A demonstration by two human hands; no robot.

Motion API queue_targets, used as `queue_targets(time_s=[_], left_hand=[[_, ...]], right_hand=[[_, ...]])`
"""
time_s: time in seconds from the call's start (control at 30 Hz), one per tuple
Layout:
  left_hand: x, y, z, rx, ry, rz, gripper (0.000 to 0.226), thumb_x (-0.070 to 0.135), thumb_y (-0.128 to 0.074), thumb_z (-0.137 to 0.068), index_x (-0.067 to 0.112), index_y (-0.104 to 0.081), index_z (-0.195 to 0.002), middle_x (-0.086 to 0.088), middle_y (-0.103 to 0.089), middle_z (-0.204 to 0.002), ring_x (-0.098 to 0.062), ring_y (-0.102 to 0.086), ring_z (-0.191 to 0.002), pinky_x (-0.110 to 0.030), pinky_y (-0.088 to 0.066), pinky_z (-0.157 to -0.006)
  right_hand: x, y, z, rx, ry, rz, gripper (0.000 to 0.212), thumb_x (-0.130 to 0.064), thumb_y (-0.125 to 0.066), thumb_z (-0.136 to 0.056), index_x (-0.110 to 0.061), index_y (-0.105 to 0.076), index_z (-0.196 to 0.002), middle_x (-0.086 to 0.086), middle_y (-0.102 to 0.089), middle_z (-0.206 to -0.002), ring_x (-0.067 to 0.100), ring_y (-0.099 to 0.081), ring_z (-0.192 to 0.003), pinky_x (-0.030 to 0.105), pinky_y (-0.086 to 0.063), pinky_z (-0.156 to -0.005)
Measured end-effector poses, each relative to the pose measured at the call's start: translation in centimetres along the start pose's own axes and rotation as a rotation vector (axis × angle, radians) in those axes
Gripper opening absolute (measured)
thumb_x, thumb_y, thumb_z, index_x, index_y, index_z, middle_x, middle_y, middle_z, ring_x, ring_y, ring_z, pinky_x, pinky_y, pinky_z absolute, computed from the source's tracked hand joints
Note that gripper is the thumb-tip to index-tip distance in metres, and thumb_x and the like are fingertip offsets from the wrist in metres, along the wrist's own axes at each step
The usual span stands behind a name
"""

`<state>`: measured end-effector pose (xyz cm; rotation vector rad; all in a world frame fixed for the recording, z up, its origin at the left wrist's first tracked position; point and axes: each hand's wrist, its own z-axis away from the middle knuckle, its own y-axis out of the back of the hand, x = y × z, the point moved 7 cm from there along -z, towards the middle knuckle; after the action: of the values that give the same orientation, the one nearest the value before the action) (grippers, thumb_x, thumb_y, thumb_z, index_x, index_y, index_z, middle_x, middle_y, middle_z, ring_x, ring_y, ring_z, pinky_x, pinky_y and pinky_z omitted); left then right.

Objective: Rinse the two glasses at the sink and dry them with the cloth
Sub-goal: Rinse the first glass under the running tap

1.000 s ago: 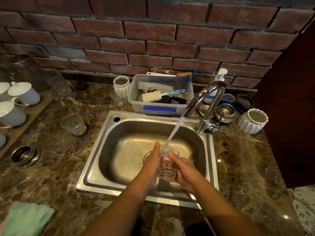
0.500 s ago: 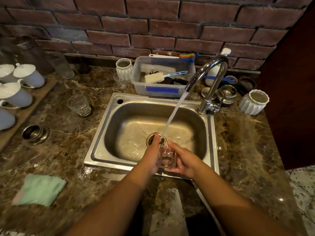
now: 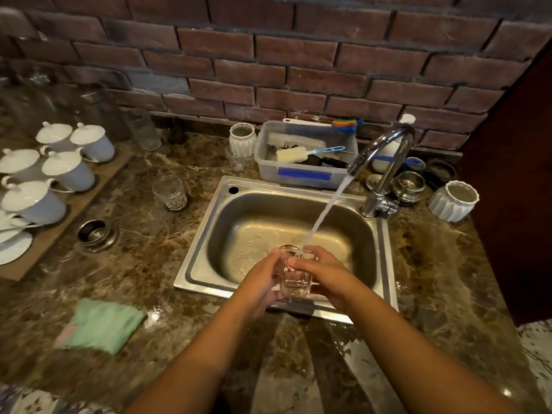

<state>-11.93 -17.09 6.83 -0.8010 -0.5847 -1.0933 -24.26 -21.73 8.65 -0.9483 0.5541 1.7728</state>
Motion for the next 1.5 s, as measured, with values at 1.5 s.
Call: queue_targets(time_s=[1.5], left_hand=[[-6.8, -1.6, 1.4, 0.0, -0.431, -1.441, 0.065, 0.054, -0.051, -0.098, 0.023, -0.033, -0.153, -0.003, -0.042, -0.155, -0.023, -0.038, -0.143, -0.049, -0.031, -0.119]], right_hand=[[-1.7, 2.4, 3.3, -0.185, 0.235, 1.385, 0.08, -0.036, -0.083, -0.072, -0.037, -0.038, -0.138, -0.002, -0.04, -0.117, 0.018, -0.051, -0.096, 0.026, -0.04, -0.076]])
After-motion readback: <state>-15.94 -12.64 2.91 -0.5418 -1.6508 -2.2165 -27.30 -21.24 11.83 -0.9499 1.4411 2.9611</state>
